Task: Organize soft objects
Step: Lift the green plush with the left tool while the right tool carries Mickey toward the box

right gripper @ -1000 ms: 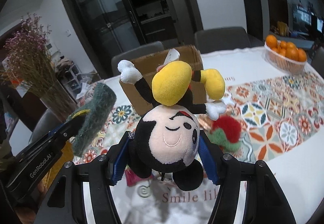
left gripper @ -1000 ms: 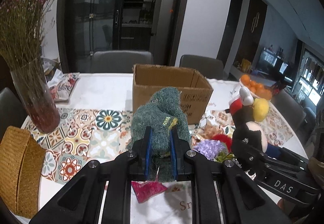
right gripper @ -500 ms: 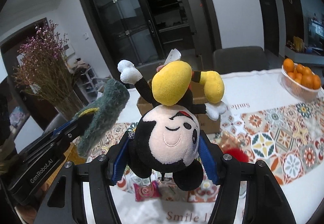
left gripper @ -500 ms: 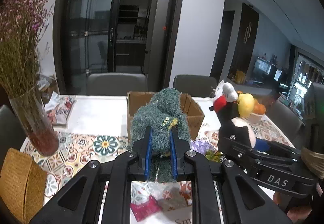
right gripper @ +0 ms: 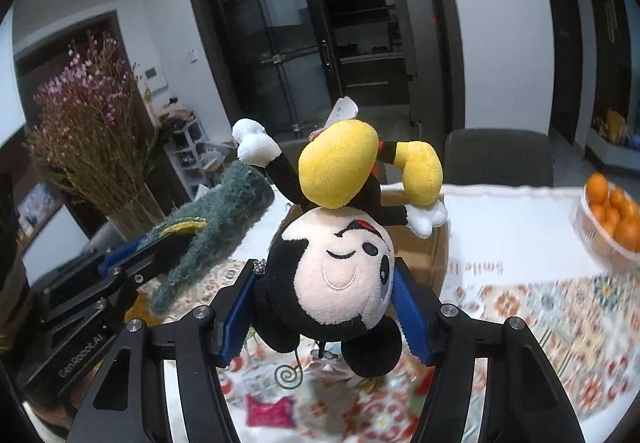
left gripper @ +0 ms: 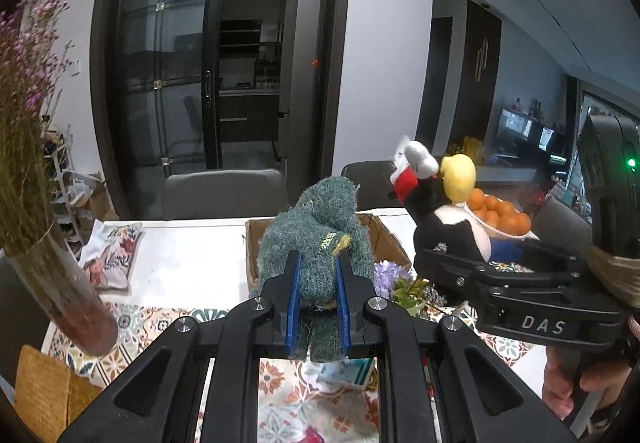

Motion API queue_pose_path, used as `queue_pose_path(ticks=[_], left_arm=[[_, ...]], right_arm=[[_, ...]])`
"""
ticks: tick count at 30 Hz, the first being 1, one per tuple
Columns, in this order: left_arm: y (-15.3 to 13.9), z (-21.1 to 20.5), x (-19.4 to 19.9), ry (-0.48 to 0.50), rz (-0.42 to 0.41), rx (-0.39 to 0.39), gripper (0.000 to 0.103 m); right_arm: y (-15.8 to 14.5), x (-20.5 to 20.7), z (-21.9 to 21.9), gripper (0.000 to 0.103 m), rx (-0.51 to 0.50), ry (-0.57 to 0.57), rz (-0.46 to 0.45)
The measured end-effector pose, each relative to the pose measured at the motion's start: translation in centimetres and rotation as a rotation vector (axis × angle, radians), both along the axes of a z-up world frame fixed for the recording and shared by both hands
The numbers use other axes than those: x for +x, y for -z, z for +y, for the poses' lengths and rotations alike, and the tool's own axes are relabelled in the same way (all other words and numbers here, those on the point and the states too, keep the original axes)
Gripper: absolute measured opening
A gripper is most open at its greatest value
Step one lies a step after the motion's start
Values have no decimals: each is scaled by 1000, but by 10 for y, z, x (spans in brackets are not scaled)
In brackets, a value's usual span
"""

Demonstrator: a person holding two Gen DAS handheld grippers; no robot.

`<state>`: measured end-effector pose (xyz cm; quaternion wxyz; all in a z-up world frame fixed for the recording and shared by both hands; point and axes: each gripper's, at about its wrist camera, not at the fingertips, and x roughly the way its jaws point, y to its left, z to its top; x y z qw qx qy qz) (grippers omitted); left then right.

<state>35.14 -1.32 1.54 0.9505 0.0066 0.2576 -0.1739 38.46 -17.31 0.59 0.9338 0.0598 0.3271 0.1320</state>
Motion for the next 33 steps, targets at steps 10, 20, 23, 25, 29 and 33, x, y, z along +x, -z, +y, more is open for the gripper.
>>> queue_pose_path(ticks=[10,20,23,25,29,33], left_arm=[[-16,-17,48,17,-14,65,17],[-11,-24,99,6,-5,100,17],[-5,-28,115,21,12,107,17],[1,-32,123,31,20,123,17],[11,-40,141,63,40,144,17],[25,-43,155,88,50,177,17]], right_arm=[[-19,61,0,64,-85,-74,-20],[-17,119,7,64,-222,-121,-46],[-10,131,6,64,-262,-141,-40],[-4,138,7,64,-267,-153,-24],[17,153,5,65,-260,-175,30],[40,168,1,64,-255,-198,94]])
